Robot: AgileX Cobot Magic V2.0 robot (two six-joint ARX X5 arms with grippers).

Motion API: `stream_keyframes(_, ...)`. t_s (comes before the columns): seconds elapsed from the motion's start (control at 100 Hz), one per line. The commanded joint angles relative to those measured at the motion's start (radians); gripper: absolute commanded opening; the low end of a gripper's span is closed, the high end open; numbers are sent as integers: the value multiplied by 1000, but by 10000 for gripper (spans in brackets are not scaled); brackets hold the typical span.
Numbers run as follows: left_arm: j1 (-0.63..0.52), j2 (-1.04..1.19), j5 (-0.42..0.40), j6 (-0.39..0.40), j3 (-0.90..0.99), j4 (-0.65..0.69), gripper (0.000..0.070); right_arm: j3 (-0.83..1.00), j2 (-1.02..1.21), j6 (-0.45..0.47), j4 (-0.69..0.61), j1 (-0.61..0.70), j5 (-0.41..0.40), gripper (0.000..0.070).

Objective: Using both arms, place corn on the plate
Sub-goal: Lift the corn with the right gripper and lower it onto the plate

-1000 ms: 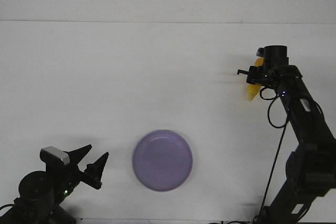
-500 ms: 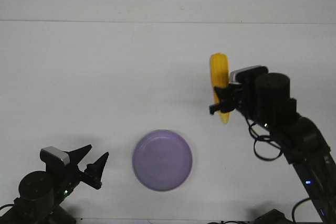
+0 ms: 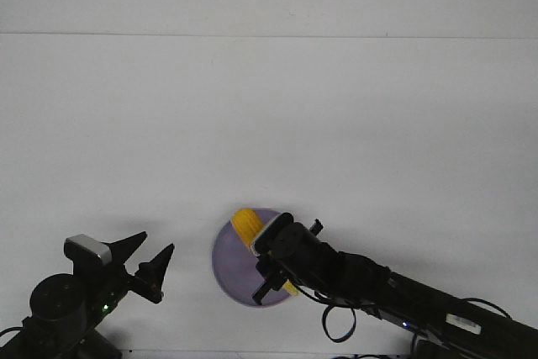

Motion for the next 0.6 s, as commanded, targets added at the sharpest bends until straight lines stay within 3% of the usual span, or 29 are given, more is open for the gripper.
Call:
stream_keyframes(0.0, -8, 3, -3, 0, 3, 6, 422, 10, 50, 17, 32, 19, 16, 66)
stream_keyframes(0.09, -8, 3, -3, 0, 3, 6, 422, 10, 98, 13, 50, 21, 23, 73)
stream_keyframes(0.18, -8, 3, -3, 0, 3, 6, 422, 10, 132, 8, 65, 21, 22, 124)
stream_keyframes(0.45, -8, 3, -3, 0, 3, 6, 422, 13, 148, 5, 63, 20, 19, 505)
stream_keyframes(0.59, -8, 3, -3, 0, 3, 6, 422, 27, 129, 14, 32, 11, 23, 522)
